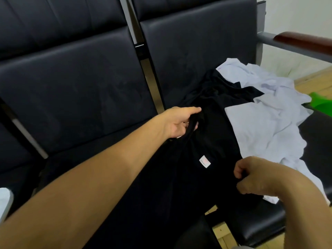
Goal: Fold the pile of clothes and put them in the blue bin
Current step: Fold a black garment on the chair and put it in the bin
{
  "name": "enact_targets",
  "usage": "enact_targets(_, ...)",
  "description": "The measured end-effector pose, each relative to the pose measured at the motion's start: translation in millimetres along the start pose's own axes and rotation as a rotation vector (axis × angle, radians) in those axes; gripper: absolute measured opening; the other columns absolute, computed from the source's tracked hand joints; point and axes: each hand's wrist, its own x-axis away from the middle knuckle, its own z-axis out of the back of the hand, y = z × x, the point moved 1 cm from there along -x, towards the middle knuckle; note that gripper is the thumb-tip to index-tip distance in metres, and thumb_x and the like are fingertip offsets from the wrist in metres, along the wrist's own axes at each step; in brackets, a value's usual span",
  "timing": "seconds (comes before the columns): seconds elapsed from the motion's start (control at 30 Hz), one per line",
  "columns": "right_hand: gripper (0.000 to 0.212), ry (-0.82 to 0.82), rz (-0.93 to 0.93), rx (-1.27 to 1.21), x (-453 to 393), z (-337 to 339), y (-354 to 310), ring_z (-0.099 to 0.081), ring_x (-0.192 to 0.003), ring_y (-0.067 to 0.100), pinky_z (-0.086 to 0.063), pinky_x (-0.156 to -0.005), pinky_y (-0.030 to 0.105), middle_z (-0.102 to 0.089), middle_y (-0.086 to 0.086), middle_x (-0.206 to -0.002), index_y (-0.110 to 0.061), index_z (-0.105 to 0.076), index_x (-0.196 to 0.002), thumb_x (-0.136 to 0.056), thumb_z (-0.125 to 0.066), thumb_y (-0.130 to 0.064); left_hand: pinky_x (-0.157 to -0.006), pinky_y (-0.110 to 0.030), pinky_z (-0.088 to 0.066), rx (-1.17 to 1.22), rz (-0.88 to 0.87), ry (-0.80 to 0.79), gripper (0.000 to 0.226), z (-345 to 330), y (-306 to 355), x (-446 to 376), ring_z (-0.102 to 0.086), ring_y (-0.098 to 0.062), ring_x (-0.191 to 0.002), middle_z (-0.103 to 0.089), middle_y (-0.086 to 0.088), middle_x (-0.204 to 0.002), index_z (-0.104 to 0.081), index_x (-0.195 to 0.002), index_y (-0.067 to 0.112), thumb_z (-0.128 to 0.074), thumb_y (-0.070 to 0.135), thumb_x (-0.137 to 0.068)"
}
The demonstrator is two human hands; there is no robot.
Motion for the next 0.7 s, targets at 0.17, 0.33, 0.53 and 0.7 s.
enact_targets(0.17,0.05,-0.016,-0.135,-0.007,-2.6,-6.6,-4.8,-0.067,-0.065,0.015,-0.053,-0.066,0.023,-0.07,0.003,-0.07,-0.01,-0.065,-0.075,-0.069,-0.081,-0.057,-0.05,-0.021,-0.05,0.072,-0.07,0.156,0.011,-9.0,4.7,-12.7,-0.059,-0.014,-0.068,-0.066,-0.008,-0.091,-0.063,-0.102,0.005,-0.065,0.012,-0.094)
enact_targets(0.33,0.045,0.377,-0.053,-0.14,-0.8,7.7,3.3,-0.058,-0.059,0.018,-0.041,-0.054,0.027,-0.06,0.003,-0.062,-0.012,-0.06,-0.06,-0.066,-0.085,-0.049,-0.066,-0.029,-0.061,0.054,-0.161,0.191,0.025,-0.3,13.7,-11.6,-0.071,-0.023,-0.086,-0.073,-0.013,-0.108,-0.069,-0.112,0.001,-0.071,0.014,-0.09)
enact_targets(0.53,0.027,0.28,0.392,-0.778,27.3,22.2,-17.4,-0.062,-0.056,0.021,-0.048,-0.05,0.029,-0.067,0.013,-0.068,-0.014,-0.054,-0.082,-0.077,-0.081,-0.015,-0.085,-0.039,-0.06,0.072,-0.319,0.072,0.02,23.5,30.0,19.5,-0.072,-0.026,-0.092,-0.073,-0.013,-0.098,-0.069,-0.106,0.0,-0.066,0.015,-0.094)
enact_targets(0.7,0.024,-0.148,0.818,-0.677,45.2,-5.6,-81.3,-0.052,-0.074,0.021,-0.043,-0.069,0.036,-0.067,0.001,-0.08,-0.016,-0.06,-0.096,-0.079,-0.077,-0.012,-0.078,-0.034,-0.054,0.1,-0.371,0.194,0.02,109.4,16.6,59.4,-0.057,-0.015,-0.059,-0.052,0.001,-0.058,-0.06,-0.074,0.015,-0.069,0.021,-0.091)
